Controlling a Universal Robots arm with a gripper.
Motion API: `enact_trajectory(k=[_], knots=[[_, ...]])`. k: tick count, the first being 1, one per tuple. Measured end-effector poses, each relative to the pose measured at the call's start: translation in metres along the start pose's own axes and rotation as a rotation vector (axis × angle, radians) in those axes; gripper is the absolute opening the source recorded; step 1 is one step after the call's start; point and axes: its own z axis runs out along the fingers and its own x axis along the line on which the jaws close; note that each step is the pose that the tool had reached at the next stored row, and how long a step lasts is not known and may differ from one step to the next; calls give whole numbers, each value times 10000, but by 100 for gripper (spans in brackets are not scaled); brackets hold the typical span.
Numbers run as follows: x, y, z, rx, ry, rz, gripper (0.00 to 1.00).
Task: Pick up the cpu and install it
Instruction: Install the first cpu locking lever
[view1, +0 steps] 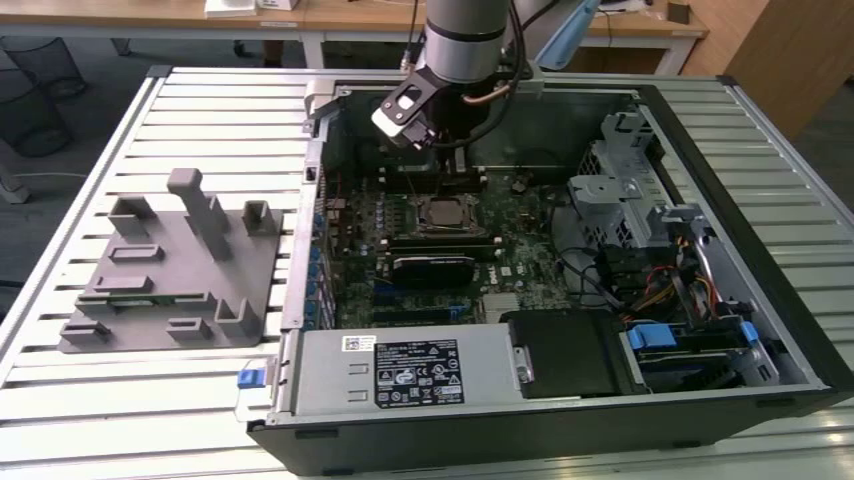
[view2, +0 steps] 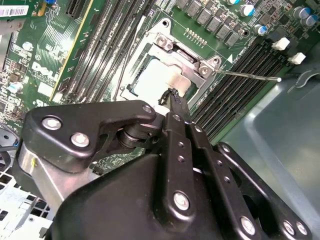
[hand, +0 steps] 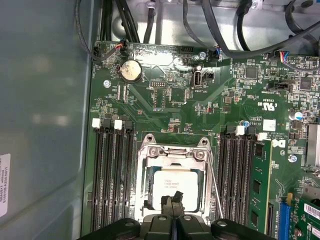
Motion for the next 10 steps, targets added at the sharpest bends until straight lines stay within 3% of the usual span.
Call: enact_trajectory(k=[10], knots=[[-1, 0, -99, 0, 0, 0, 11]])
